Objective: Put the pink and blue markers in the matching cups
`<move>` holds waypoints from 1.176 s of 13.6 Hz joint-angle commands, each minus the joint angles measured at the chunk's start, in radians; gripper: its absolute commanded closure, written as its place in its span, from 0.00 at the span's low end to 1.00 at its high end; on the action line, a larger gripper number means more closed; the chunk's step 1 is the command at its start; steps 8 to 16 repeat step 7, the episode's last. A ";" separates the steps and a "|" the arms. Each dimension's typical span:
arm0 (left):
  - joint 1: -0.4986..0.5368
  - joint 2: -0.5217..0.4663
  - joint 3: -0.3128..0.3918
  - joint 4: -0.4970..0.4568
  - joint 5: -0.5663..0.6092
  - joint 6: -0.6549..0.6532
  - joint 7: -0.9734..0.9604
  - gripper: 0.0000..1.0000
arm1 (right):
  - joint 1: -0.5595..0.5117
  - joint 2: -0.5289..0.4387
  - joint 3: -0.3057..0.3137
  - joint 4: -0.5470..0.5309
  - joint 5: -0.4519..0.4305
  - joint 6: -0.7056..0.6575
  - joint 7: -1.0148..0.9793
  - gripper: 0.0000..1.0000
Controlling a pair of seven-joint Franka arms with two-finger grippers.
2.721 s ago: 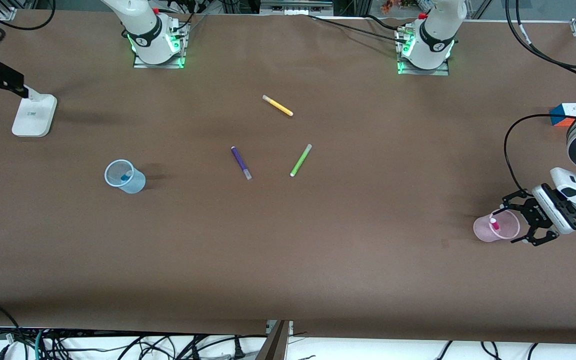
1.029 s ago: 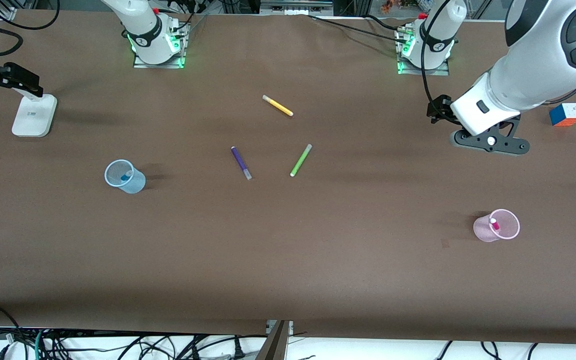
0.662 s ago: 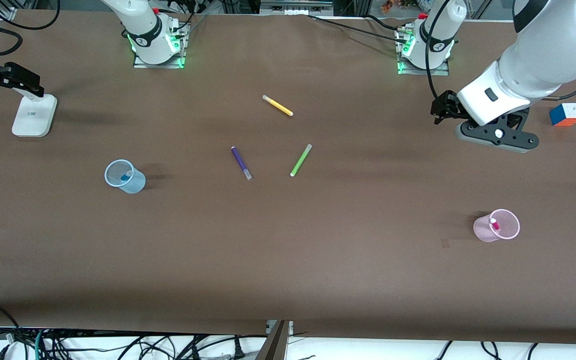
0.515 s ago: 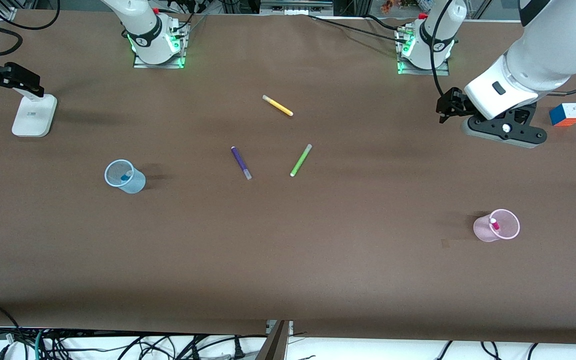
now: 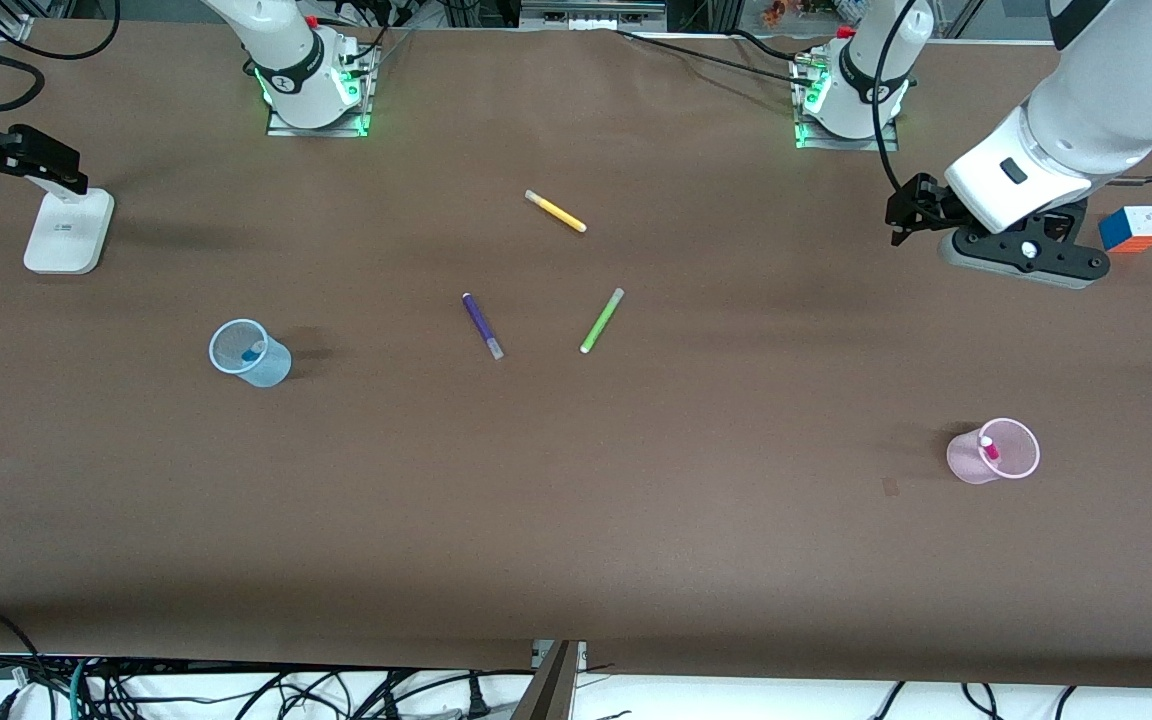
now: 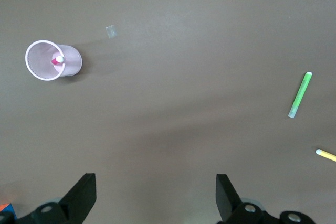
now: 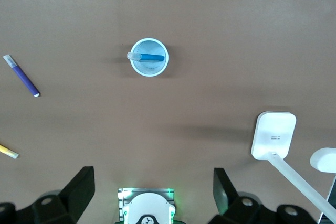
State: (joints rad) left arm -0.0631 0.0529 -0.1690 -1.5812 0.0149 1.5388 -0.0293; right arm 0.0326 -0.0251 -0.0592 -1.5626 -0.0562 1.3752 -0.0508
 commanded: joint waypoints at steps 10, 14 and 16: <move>0.080 0.004 -0.001 -0.006 -0.038 0.024 0.080 0.00 | -0.005 0.008 -0.001 0.026 0.018 -0.019 0.008 0.00; 0.080 0.004 -0.001 -0.006 -0.038 0.024 0.080 0.00 | -0.005 0.008 -0.001 0.026 0.018 -0.019 0.008 0.00; 0.080 0.004 -0.001 -0.006 -0.038 0.024 0.080 0.00 | -0.005 0.008 -0.001 0.026 0.018 -0.019 0.008 0.00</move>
